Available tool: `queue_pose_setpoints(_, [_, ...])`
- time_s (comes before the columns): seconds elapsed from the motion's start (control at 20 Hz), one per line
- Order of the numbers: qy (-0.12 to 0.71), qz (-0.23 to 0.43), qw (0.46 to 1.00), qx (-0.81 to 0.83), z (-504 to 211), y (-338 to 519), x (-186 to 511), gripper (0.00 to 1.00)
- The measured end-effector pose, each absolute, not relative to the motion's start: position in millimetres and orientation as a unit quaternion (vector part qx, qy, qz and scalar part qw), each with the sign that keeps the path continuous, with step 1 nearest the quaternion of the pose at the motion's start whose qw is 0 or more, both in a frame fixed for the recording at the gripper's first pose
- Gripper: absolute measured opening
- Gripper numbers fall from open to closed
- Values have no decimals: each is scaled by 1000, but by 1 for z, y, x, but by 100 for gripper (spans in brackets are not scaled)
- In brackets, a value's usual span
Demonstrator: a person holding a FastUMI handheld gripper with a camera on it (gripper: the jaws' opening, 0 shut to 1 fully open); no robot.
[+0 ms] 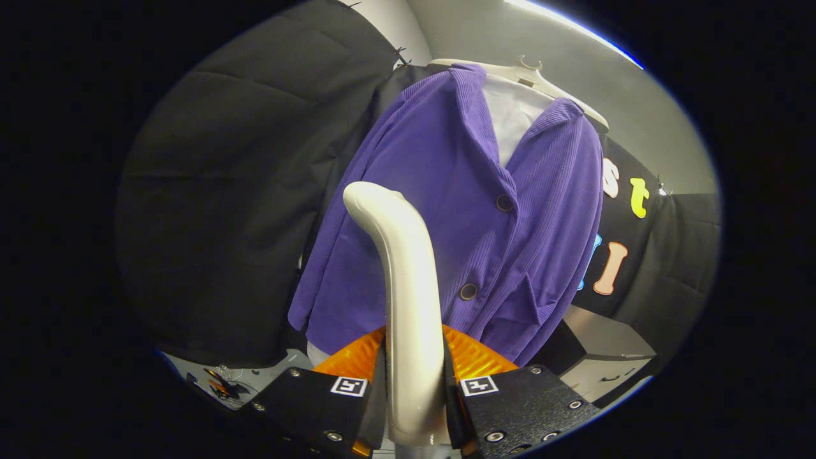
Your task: Iron the clothes twice with a garment steamer, once on the left side and once on the right side.
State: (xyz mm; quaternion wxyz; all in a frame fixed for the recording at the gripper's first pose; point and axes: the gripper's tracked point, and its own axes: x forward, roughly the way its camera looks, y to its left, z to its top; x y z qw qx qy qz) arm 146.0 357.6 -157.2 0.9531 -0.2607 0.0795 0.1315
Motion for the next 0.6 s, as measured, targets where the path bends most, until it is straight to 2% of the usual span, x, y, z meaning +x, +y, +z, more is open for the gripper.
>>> queue_pose_setpoints(0.4, [105, 145, 941, -287, -197, 343, 128, 39])
queue_pose_setpoints(0.6, [152, 149, 935, -283, -242, 333, 116, 39])
